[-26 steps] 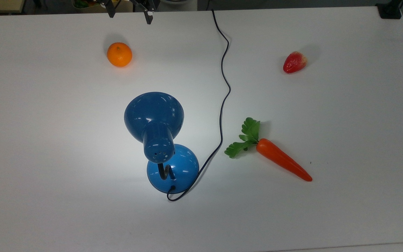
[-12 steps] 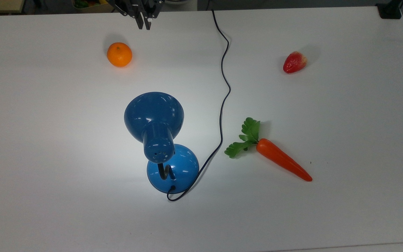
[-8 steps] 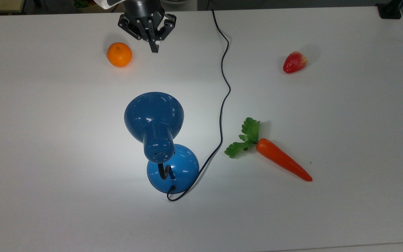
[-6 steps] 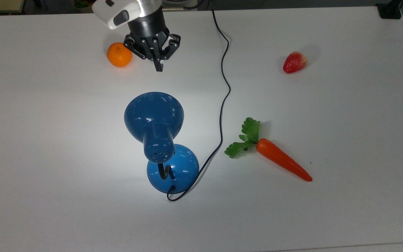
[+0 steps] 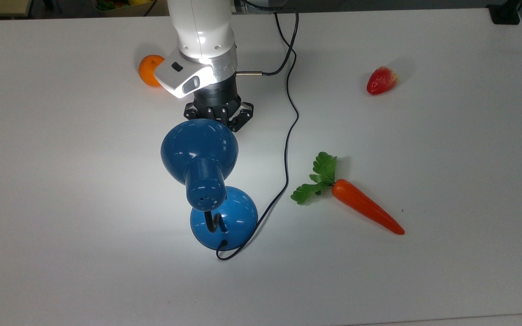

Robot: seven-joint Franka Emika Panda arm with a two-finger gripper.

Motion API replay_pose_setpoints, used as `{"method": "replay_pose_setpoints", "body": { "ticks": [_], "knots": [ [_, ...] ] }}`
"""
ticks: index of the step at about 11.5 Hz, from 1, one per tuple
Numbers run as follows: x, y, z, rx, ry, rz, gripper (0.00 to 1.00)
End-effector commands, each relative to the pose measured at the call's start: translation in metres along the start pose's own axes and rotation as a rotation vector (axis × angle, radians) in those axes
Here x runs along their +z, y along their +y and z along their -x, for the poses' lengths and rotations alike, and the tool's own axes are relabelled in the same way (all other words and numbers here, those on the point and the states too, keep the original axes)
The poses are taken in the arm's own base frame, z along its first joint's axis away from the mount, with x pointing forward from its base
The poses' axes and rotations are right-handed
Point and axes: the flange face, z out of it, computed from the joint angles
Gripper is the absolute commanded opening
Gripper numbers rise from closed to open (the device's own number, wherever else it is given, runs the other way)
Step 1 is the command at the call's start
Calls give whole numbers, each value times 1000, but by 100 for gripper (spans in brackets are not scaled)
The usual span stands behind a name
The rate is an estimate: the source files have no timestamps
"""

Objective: Turn off lamp
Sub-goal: 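Lower the gripper over the switch on the blue lamp base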

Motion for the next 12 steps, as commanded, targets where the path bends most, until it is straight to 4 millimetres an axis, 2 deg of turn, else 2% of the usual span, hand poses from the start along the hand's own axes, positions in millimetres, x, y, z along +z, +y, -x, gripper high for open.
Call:
{"method": "replay_pose_setpoints", "body": {
  "ticks": [1,3,5,8,12],
  "knots": [
    [27,-6,-26,0,22,22,0],
    [46,-2,-34,-3,41,44,0],
    [53,-2,-38,-1,74,47,0],
    [83,-2,-39,-10,70,61,0],
    [98,-4,-44,-18,84,68,0]
  ]
}}
